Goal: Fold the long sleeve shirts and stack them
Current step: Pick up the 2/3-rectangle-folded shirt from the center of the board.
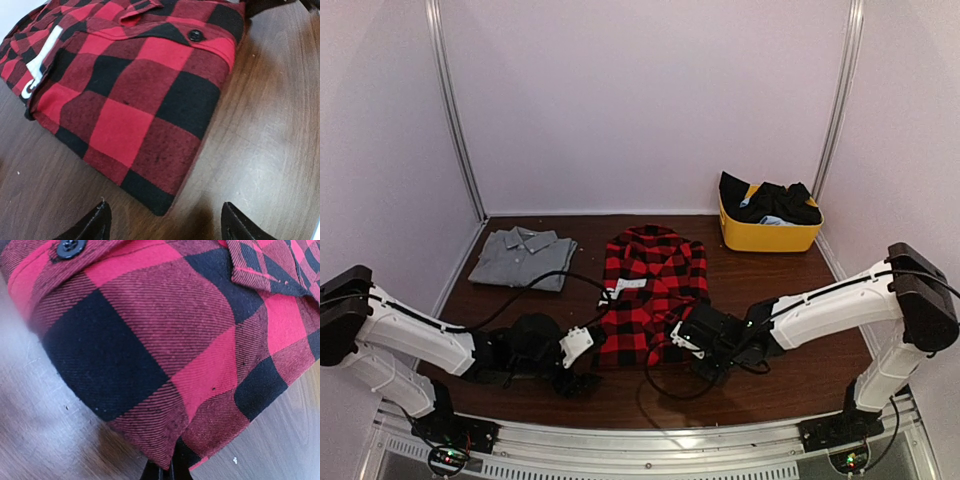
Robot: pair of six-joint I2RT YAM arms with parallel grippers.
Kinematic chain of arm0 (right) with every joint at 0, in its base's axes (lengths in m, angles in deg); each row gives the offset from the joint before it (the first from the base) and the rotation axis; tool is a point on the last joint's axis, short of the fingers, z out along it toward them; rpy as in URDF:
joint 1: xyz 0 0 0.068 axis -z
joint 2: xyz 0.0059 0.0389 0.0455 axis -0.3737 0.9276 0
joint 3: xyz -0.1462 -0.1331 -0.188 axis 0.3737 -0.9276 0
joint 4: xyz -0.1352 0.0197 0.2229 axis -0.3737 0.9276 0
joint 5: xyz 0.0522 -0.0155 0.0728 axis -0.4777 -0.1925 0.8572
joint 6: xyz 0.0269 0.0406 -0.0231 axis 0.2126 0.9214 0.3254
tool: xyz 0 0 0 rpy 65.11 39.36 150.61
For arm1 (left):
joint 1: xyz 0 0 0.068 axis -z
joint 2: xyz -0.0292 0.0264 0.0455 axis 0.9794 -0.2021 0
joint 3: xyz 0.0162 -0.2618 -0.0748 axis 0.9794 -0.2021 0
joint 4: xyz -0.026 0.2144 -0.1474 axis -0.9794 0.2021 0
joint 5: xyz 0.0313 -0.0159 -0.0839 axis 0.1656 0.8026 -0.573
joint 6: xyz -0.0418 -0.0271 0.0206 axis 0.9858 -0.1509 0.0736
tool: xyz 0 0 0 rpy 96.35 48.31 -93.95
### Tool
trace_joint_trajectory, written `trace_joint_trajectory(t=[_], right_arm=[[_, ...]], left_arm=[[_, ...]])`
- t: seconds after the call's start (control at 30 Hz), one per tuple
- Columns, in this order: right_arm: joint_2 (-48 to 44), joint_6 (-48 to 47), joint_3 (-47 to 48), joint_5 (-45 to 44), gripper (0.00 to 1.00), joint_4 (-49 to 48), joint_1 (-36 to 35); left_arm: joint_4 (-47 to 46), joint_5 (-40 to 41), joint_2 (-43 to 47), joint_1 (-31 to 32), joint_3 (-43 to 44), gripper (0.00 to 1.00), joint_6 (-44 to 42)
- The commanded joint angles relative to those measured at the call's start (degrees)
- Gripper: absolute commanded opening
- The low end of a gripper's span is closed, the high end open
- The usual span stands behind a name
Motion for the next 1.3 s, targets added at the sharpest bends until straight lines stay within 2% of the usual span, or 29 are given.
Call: trace_joint_trajectory(t=[0.0,0.2,0.43,0.6,0.97,1.13,1.27], right_arm=[[-3.0,1.0,0.8,1.7,0.00,1.9,-0.3],[-4.1,1.1,0.4,3.1,0.00,1.7,-0.2],[-4.6,1.1,0.2,4.1,0.00,1.5,-0.2],[-5.4,1.2,0.0,4.6,0.00,1.4,-0.3],[-8.0,1.6,-0.8,5.5,0.00,0.9,-0.2],[-8.9,3.1,-1.3,7.5,0.00,1.2,-0.2],[-10.9,6.9,-3.6,10.7,0.00,0.6,-0.9]], left_arm=[[-3.3,3.6,-3.0,3.5,2.4,0.77,-5.7],[-4.4,7.7,-8.7,5.5,5.2,0.76,-10.2],[-4.8,11.1,-13.2,5.7,7.5,0.71,-10.9],[-4.6,10.9,-13.4,5.7,7.4,0.63,-9.7],[-7.2,9.0,-15.0,5.6,5.3,0.30,-6.6],[-4.2,5.9,-14.4,5.6,6.8,0.01,-4.0],[2.8,3.6,-12.5,6.1,9.2,0.00,3.5]])
